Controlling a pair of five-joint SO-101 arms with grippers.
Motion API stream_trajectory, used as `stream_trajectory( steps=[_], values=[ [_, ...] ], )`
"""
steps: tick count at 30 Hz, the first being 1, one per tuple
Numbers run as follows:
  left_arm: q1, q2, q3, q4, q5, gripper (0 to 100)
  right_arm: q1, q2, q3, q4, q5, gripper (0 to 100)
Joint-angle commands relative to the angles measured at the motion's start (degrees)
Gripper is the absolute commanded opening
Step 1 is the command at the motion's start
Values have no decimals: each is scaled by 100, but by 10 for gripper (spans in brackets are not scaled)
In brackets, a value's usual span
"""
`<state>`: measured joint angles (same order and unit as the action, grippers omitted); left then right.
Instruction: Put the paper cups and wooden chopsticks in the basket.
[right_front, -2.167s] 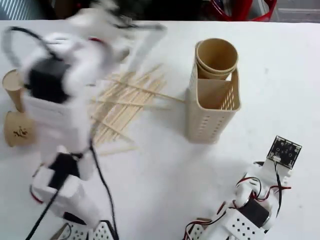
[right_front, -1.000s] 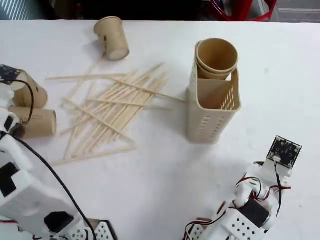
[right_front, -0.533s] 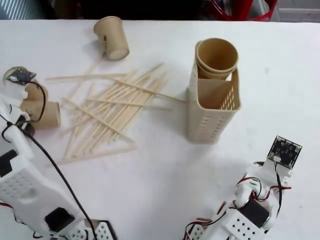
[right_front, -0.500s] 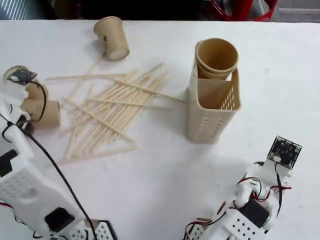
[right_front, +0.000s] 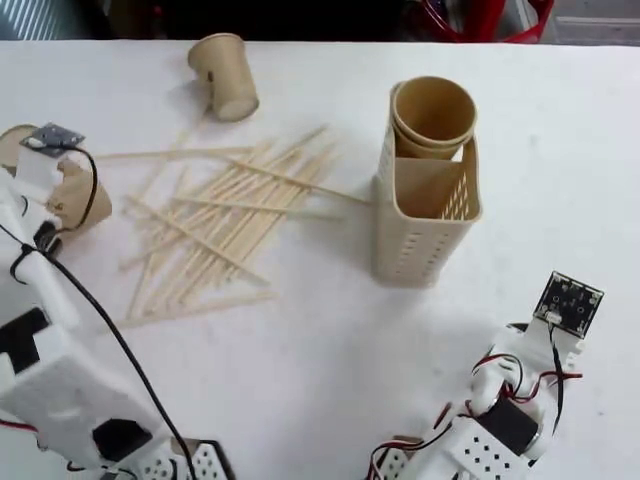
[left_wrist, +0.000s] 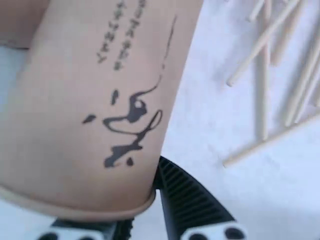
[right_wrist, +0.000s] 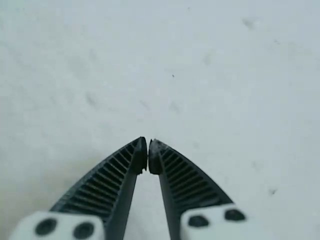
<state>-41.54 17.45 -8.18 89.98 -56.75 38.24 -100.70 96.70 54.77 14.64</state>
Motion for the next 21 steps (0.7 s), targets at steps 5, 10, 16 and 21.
stream_trajectory(
  steps=[5,10,16,21],
  values=[
    [347,-2334,-1143,1222,-9,23,40,40,35,-57,70,21],
    [1156,-3908,-1424,1222,527,23,40,40,35,-57,70,21],
    [3240,-5358,-1389,774,1547,23,40,40,35,-57,70,21],
    [4576,-5253,-1222,193,2418,23,40,40,35,-57,70,21]
  ],
)
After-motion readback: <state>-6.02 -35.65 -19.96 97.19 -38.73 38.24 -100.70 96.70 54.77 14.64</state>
